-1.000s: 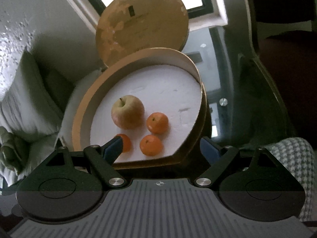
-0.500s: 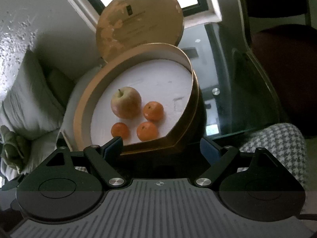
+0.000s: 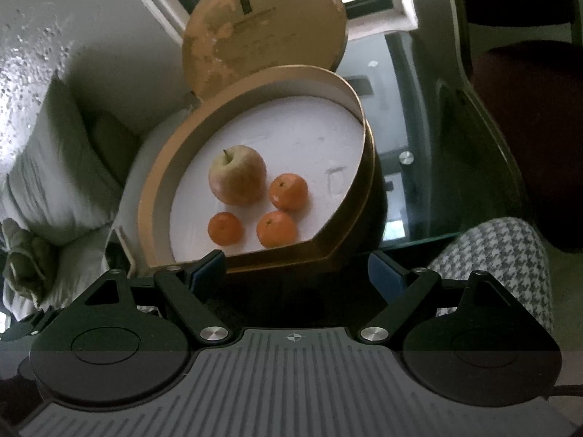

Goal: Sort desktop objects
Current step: 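Pull the right tool back from the box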

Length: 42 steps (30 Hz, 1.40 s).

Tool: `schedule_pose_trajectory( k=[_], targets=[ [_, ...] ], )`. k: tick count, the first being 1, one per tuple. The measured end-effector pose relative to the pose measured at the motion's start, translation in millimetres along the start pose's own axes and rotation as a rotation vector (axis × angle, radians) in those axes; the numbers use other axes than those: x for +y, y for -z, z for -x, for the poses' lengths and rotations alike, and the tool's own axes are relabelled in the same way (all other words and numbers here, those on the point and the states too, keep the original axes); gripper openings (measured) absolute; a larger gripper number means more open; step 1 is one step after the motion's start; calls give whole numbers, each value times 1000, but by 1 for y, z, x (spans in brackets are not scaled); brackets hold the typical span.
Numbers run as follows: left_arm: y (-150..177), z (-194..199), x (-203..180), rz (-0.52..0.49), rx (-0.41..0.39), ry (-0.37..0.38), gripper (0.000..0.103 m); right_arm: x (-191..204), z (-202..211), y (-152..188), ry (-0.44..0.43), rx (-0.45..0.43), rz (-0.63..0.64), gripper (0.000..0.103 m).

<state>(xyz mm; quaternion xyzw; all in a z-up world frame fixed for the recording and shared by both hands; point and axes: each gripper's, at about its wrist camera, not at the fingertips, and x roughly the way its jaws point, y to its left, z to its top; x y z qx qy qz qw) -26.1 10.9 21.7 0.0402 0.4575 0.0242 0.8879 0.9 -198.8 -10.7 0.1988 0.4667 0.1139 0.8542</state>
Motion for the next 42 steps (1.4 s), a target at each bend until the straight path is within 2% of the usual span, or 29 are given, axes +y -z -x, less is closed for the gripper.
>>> schedule_pose_trajectory(
  k=[22, 34, 42],
  targets=[
    [-6, -13, 9, 26, 35, -1, 102, 0, -12, -12, 14, 22, -3, 89],
    [-20, -18, 9, 36, 49, 16, 102, 4, -17, -22, 19, 41, -1, 89],
    [-38, -9, 11, -8, 41, 37, 102, 2, -13, -39, 21, 41, -1, 89]
  ],
)
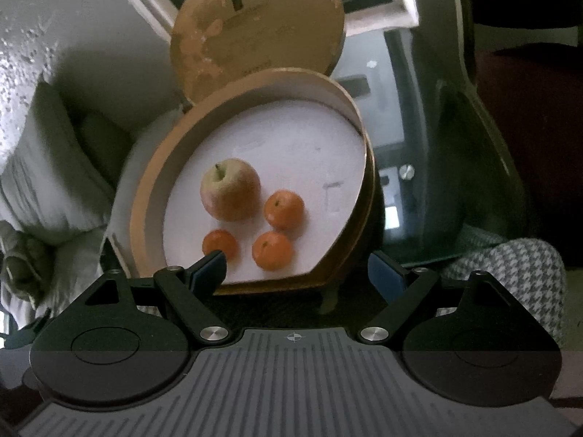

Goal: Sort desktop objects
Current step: 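Pull the right tool back from the box, then grasp the rim of the gold lid with the left tool while the right tool grasps it too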

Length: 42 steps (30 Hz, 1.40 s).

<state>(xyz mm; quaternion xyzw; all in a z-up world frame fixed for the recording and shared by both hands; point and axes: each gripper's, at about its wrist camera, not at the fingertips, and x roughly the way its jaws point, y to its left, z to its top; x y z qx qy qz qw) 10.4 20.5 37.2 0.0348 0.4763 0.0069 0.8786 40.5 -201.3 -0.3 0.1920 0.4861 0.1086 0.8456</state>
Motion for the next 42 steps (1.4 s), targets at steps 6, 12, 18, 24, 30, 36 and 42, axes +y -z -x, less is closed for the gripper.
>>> schedule_pose_trajectory(
  k=[6, 12, 18, 24, 30, 36, 42],
  targets=[
    [-39, 19, 16, -35, -77, -22, 102, -4, 23, -29, 8, -72, 3, 89],
    [-84, 37, 42, -69, -179, -118, 102, 11, 65, -77, -14, -215, 90, 91],
    [-124, 21, 58, -66, -188, -161, 102, 25, 80, -126, -24, -300, 144, 91],
    [-177, -1, 72, -68, -191, -163, 102, 45, 76, -177, -17, -377, 198, 91],
    [-246, -51, 96, 49, -227, -145, 102, 57, 52, -235, -40, -481, 212, 94],
    [-283, -143, 111, 195, -246, -102, 102, 46, -25, -290, -6, -540, 190, 95],
    [-287, -219, 107, 204, -265, -59, 102, 19, -118, -315, 27, -533, 188, 95]
  ],
)
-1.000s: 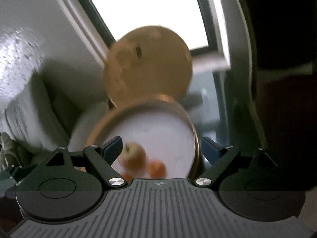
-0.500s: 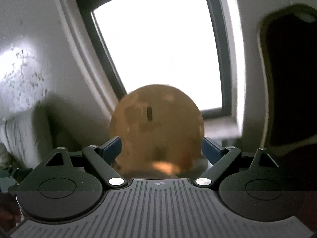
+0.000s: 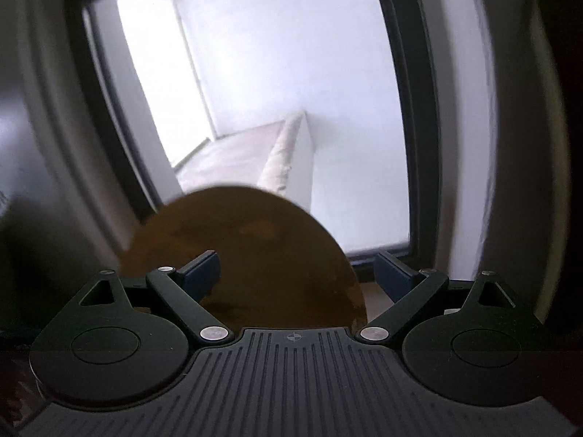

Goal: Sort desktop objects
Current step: 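Grasp the rim of the gold lid with the left tool while the right tool grasps it too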

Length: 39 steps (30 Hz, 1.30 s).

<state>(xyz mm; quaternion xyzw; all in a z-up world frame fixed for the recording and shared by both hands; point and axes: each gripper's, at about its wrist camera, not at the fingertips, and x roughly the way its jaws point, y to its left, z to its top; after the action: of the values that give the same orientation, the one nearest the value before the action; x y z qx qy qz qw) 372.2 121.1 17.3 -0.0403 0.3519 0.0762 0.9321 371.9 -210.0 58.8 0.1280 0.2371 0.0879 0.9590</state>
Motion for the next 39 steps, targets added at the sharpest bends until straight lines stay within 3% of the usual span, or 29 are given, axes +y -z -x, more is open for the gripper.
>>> schedule_pose_trajectory(
  k=[7, 11, 15, 22, 29, 32, 39],
  targets=[
    [15, -45, 7, 103, -33, 105, 102, -21, -69, 35, -11, 42, 37, 95],
    [23, -57, 12, 163, -71, 129, 102, -34, -88, 52, -37, 32, 31, 95],
    [29, -68, 13, 183, -82, 199, 102, -39, -109, 64, -69, 47, -6, 95],
    [33, -85, 15, 280, -65, 278, 103, -45, -118, 74, -101, 29, -49, 100],
    [32, -82, 11, 261, -75, 268, 102, -51, -121, 76, -115, 16, -110, 103],
    [29, -77, 12, 253, -77, 267, 102, -42, -116, 73, -90, 21, -46, 98],
    [11, -30, 16, 225, -195, 295, 102, -21, -74, 57, -83, -66, 126, 88]
  ],
)
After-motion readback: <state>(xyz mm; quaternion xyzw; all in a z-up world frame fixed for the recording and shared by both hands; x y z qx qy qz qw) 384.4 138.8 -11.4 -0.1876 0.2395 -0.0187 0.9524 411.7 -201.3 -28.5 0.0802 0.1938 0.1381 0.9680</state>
